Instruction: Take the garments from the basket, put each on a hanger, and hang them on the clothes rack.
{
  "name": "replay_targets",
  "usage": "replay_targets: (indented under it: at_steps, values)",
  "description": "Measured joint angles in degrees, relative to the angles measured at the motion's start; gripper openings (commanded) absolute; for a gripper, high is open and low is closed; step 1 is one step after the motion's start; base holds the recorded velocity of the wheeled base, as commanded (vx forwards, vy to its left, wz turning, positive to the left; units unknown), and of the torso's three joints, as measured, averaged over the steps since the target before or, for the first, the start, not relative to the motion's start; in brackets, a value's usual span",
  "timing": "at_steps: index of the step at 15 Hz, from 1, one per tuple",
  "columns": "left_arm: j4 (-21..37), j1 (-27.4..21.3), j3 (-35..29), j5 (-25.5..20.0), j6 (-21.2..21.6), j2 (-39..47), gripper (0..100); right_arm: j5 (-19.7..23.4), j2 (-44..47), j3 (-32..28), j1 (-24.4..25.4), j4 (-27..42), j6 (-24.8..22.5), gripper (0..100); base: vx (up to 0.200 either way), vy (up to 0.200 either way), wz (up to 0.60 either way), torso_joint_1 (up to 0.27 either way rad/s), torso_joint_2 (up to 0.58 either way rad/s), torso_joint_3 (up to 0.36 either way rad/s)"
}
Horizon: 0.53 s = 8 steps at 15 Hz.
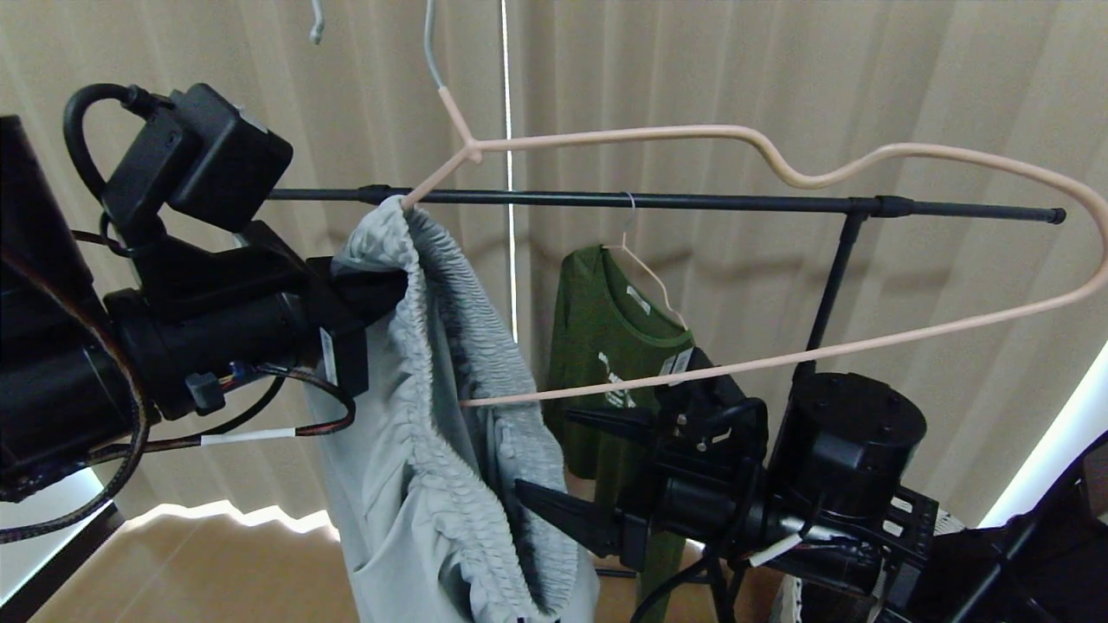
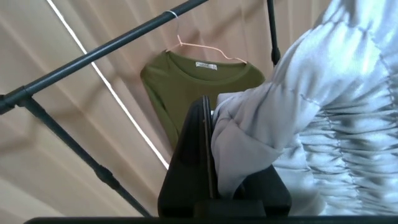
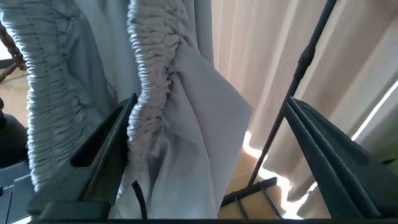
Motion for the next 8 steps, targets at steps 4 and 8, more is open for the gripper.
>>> replay_targets:
  at_steps: [4,8]
  values:
    - [0.0,0.59,0.09,0.3,0.09,-0.01,0,-2.24,-0.77,1.18,-0.13,-0.04,0.02,0,0.0,0.0,0.0,0.0,0.0,0.0]
    - [0.07,3.75,0.41,0.52,0.93,0.13,0,-3.08,-4.13,3.39,-4.68,0.11,0.0,0,0.0,0.0,0.0,0.0,0.0,0.0]
